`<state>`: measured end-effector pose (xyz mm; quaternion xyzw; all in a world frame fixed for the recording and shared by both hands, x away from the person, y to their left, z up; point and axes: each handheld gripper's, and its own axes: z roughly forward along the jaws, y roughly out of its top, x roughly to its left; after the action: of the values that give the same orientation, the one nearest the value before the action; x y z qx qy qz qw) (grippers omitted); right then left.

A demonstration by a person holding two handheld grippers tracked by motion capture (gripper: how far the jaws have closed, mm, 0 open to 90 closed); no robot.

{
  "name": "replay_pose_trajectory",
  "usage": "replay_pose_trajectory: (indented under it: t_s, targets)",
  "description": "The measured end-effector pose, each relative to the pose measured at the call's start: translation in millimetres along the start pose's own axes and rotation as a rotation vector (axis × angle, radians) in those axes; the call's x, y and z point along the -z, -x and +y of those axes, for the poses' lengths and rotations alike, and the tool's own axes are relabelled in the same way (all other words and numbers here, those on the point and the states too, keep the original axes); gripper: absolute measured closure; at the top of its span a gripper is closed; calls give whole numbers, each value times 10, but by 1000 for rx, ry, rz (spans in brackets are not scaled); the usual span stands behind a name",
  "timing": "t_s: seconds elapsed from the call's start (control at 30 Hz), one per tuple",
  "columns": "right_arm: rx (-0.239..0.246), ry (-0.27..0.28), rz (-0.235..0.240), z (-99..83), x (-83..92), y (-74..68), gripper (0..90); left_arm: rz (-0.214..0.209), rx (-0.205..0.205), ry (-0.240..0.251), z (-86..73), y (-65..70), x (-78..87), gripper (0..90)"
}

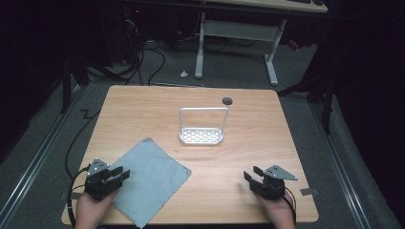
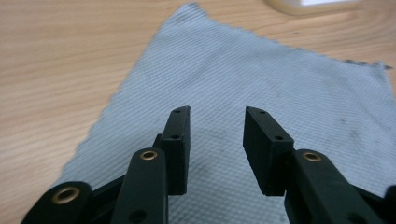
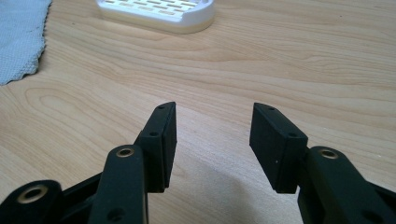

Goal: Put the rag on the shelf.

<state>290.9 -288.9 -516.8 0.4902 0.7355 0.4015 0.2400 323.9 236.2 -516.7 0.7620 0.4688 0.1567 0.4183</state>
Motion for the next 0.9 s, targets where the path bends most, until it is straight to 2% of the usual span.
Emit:
replay_pose_trajectory:
  t_s: [0.1, 0.17, 0.2, 0.23, 0.27, 0.3, 0.37, 0.47, 0.53, 0.6, 0.73, 0.83, 0.87, 0.9]
  targets:
    - [21, -6, 8, -4, -5, -22, 522, -19, -4, -5, 1, 34, -14, 640]
    - [22, -2, 16, -1, 2, -26, 522, -22, -5, 0, -1, 42, -15, 709]
    - [26, -1, 16, 2, 7, -28, 522, -52, -8, -1, 7, 64, -3, 757]
    - [24, 1, 17, 6, 11, -34, 522, -65, -26, -7, 13, 89, 5, 801]
    - [24, 1, 17, 6, 11, -34, 522, -65, -26, -7, 13, 89, 5, 837]
    - [22, 5, 19, 12, 14, -39, 522, -78, -74, -38, 22, 174, -4, 870]
    - [25, 9, 21, 15, 11, -40, 522, -85, -105, -83, 25, 274, -41, 897]
    - [28, 5, 24, 15, 8, -48, 522, -102, -162, -155, 9, 414, -134, 897]
    - [30, 3, 27, 15, 9, -50, 522, -113, -175, -192, -10, 472, -199, 898]
    - [34, 3, 29, 14, 11, -52, 522, -112, -164, -193, -12, 503, -220, 898]
    - [34, 4, 35, 14, 6, -54, 522, -127, -174, -187, -16, 563, -242, 898]
    - [36, 0, 40, 12, -9, -66, 522, -153, -202, -193, 1, 737, -301, 897]
    - [35, 0, 41, 14, -11, -70, 522, -153, -202, -193, 1, 737, -301, 897]
    - [40, 0, 41, 17, -13, -72, 522, -181, -221, -191, 17, 851, -356, 897]
